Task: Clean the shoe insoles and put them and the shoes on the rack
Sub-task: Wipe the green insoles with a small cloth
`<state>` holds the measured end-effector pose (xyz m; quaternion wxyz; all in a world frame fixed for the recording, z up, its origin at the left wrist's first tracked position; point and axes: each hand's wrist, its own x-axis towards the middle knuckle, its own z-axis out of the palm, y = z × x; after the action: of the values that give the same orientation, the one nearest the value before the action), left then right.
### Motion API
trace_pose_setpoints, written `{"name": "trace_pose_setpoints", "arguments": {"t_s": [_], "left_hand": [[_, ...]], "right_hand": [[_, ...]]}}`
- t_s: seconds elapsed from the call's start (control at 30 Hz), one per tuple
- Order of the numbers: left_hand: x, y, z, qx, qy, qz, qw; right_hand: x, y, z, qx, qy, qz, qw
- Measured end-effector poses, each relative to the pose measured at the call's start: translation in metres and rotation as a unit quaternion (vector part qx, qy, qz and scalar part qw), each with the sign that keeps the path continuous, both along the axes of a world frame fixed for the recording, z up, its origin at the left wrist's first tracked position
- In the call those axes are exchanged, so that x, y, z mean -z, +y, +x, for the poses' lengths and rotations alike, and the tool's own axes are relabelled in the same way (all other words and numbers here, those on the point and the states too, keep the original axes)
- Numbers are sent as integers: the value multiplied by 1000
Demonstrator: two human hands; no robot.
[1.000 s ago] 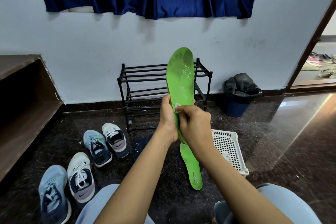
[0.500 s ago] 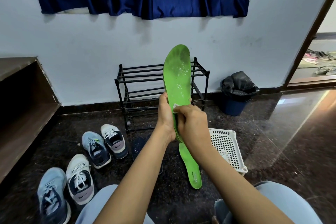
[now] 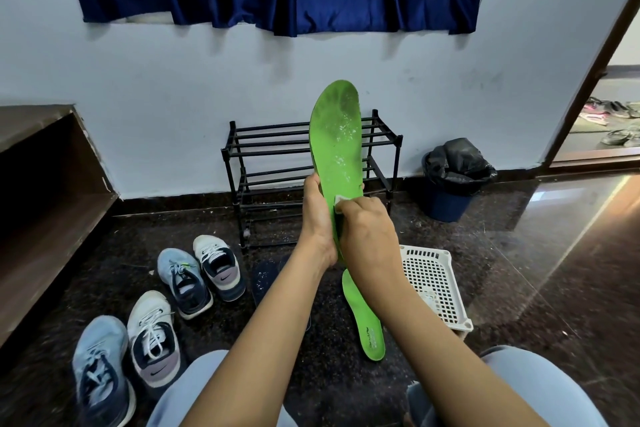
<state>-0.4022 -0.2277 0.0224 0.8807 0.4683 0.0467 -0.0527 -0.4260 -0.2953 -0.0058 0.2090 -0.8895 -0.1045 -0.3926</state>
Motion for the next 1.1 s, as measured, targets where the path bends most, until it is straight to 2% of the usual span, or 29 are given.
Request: {"name": "trace_pose_setpoints", "arguments": {"t_s": [0.2, 0.33, 0.43, 0.57, 0.9, 1.1], "left_hand": [[4, 0, -2, 8, -17, 27, 999], [4, -5, -4, 35, -26, 24, 999], [6, 0, 0, 11, -13, 40, 999], [4, 2, 0, 3, -6, 30, 1000], [-1, -5, -6, 21, -19, 7, 1000], [0, 8, 0, 10, -18, -2, 1000]], "right_hand": [[-15, -5, 8, 8, -17, -23, 1000], [-17, -12, 14, 18, -6, 3, 1000], [-6, -8, 8, 18, 6, -16, 1000], [-1, -5, 4, 7, 20, -45, 999], [-11, -17, 14, 15, 3, -15, 1000], [-2, -4, 2, -36, 15, -4, 999]]}}
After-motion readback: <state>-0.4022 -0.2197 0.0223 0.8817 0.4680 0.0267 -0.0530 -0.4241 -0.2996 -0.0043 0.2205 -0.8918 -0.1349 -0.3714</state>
